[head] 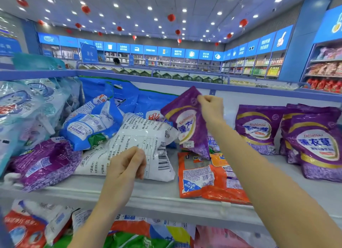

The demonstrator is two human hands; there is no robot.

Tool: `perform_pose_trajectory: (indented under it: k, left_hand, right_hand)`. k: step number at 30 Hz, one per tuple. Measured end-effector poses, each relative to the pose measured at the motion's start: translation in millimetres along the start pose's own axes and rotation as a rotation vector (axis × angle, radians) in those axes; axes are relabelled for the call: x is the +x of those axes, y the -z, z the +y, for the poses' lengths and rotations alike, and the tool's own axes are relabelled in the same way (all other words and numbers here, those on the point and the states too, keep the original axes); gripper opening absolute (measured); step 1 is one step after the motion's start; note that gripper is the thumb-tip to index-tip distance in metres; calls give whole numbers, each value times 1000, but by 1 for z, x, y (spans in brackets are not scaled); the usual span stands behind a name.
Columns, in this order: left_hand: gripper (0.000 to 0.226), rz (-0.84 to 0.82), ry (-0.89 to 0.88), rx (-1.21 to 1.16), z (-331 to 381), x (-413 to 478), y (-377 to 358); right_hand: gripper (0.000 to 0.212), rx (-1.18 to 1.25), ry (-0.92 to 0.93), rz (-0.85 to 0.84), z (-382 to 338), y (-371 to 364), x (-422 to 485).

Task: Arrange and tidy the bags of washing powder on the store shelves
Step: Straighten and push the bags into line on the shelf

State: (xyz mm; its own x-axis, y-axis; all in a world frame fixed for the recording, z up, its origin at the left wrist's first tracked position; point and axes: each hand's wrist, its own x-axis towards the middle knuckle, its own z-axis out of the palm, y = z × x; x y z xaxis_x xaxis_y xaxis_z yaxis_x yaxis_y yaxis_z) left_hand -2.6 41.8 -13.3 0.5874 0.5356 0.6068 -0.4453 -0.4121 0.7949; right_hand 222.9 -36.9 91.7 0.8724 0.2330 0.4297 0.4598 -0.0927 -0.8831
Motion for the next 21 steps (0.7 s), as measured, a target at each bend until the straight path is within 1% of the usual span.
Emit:
perform_pose_trajectory:
  k: [2, 4, 6, 7, 10, 11, 12, 13, 15, 17, 19, 21]
  left_hand:
    - [37, 6, 13, -10, 2, 3, -6]
    - [26, 1, 36, -14, 5, 9, -16]
    - [12, -22, 86, -30, 7, 17, -32]
    - [18, -45, 119, -33, 7, 21, -41]
    - [70, -122, 210, 3, 6, 33, -69]
    - [80, -138, 220, 2, 6, 37, -76]
    - [83, -147, 216, -18, 9, 41, -82]
    - [79, -155, 207, -63, 10, 45, -86]
    - [65, -193, 211, -176, 15, 52, -89]
    - [48, -281, 204, -267, 17, 52, -92]
    - [42, -352, 220, -298, 16, 46, -100]
    - [35, -385, 239, -295, 11, 40, -107]
  right_hand:
    - [28, 111, -30, 39, -3, 18, 9]
    - [30, 245, -61, 53, -15, 38, 10]
    - [20, 383, -75, 20, -28, 58, 9]
    - [18, 463, -83, -9, -34, 68, 7]
    - [19, 662, -114, -68, -49, 90, -6]
    - [19, 701, -130, -91, -52, 95, -11]
    - [20, 735, -145, -119, -53, 99, -15]
    - [21, 758, -159, -149, -53, 103, -21]
    - [23, 797, -203, -205, -52, 108, -31]
    - [26, 819, -233, -250, -50, 113, -39]
    - [24, 795, -198, -235, -48, 121, -42]
    - [23, 697, -109, -168, -41, 131, -40]
